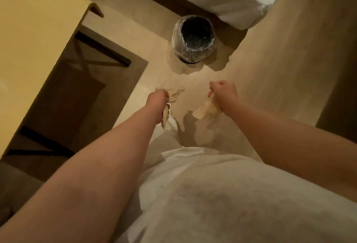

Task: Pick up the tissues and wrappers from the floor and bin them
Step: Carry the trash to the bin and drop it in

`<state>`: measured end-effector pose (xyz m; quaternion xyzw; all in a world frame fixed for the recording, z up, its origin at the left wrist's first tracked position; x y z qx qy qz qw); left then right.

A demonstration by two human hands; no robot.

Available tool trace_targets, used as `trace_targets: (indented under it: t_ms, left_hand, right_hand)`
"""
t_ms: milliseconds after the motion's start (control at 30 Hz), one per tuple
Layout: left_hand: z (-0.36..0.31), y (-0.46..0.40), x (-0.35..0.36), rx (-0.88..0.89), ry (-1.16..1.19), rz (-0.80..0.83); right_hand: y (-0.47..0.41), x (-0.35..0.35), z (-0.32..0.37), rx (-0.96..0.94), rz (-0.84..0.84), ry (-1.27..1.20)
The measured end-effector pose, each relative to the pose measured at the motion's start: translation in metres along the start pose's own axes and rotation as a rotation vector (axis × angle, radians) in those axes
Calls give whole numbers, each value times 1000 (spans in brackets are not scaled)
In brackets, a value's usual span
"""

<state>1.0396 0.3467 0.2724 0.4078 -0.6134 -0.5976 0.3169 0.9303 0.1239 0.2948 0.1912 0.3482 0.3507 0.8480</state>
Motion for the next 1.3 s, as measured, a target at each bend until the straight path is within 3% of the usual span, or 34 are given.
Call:
trace_targets:
  t_ms: [233, 567, 867, 1033, 1167, 1300]
  left_hand:
    - [-121, -4, 34, -36, -95, 84]
    - [-261, -57, 116, -84, -244, 9]
    - [-333, -164, 189, -317, -254, 6]
    - [-380, -256, 221, -263, -417, -20]
    - [-406, -330, 236, -266, -491, 50]
    - [-416, -370, 255, -265, -666, 241]
  right_hand:
    - [-71, -25, 36, 184, -135, -220]
    - [-210, -42, 58, 356, -54, -391]
    - [-353, -2, 13, 561, 10, -428]
    - [-432, 31, -33, 564, 43, -415]
    - [-488, 69, -62, 581, 108, -702]
    - [-527, 101, -66, 573, 235, -905]
Point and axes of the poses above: each hand's wrist, its own y-axis away from the middle knuckle, its own x-axis out of the palm, z = x × y, the point moved 8 cm from there along -y, towards the middle knuckle, and after that the axes turned 14 degrees about -x, right-handed, at the moved point
